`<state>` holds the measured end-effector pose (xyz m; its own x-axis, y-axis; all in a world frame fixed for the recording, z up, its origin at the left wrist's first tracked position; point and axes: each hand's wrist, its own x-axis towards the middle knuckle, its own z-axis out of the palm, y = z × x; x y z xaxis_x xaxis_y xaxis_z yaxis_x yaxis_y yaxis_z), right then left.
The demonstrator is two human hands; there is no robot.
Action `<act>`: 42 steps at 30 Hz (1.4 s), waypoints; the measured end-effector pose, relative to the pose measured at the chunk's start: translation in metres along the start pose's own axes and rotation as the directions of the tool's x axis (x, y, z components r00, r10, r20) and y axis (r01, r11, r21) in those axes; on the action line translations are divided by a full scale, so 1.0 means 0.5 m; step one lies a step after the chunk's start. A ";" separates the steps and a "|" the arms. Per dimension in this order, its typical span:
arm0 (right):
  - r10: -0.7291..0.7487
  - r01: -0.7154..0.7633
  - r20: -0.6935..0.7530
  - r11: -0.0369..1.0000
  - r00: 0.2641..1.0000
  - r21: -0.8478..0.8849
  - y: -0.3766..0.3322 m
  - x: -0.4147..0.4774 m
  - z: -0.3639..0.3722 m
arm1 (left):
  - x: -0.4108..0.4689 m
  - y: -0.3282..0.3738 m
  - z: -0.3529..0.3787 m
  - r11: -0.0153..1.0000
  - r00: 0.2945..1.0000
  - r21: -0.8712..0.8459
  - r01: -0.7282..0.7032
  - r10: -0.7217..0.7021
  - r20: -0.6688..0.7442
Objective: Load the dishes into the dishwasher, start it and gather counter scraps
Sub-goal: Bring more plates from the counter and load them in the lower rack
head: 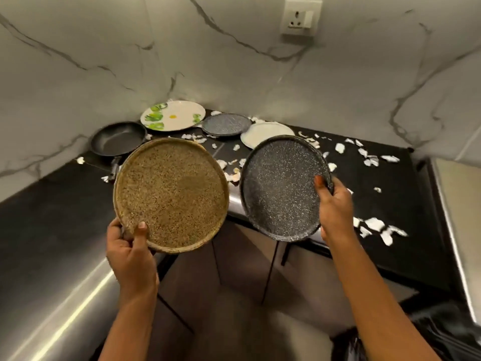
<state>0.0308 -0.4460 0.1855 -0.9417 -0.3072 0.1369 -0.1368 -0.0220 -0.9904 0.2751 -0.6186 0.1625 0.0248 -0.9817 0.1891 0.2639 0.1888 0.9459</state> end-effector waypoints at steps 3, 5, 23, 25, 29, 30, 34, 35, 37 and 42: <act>-0.033 0.028 -0.051 0.995 0.998 -0.091 0.006 -0.090 -0.093 | -0.068 -0.007 -0.022 0.988 0.985 0.129 -0.080 0.059 0.161; -0.046 0.034 -0.084 0.990 0.995 -0.139 0.018 -0.154 -0.153 | -0.122 -0.014 -0.035 0.972 0.960 0.197 -0.126 0.069 0.272; 0.364 -0.527 -0.425 0.765 0.829 -0.372 0.311 -0.817 -0.737 | -0.846 -0.163 -0.196 0.867 0.631 0.496 -0.051 -0.357 0.689; 0.364 -0.575 -0.510 0.739 0.780 -0.352 0.363 -0.835 -0.779 | -0.895 -0.206 -0.196 0.850 0.616 0.527 -0.019 -0.405 0.675; 0.324 -0.674 -0.669 0.644 0.669 -0.362 0.509 -0.854 -0.852 | -0.978 -0.319 -0.187 0.809 0.598 0.583 0.075 -0.504 0.623; 0.313 -0.682 -0.690 0.639 0.653 -0.355 0.547 -0.855 -0.865 | -0.993 -0.352 -0.183 0.800 0.595 0.596 0.067 -0.512 0.620; 0.292 -0.705 -0.718 0.601 0.632 -0.377 0.663 -0.842 -0.902 | -1.039 -0.454 -0.180 0.766 0.581 0.642 0.036 -0.539 0.611; 0.297 -0.705 -0.710 0.595 0.638 -0.385 0.687 -0.834 -0.907 | -1.047 -0.476 -0.181 0.762 0.575 0.647 0.040 -0.547 0.609; 0.305 -0.697 -0.685 0.588 0.661 -0.410 0.729 -0.819 -0.909 | -1.060 -0.512 -0.182 0.754 0.567 0.654 0.063 -0.566 0.599; 0.293 -0.666 -0.638 0.569 0.712 -0.482 0.815 -0.797 -0.891 | -1.078 -0.561 -0.173 0.751 0.587 0.654 0.091 -0.571 0.574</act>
<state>0.2134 0.0912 -0.2631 -0.9069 0.3812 -0.1795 0.4011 0.6509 -0.6446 0.2709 -0.1445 -0.2276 -0.6897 -0.6688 -0.2774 -0.4297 0.0697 0.9003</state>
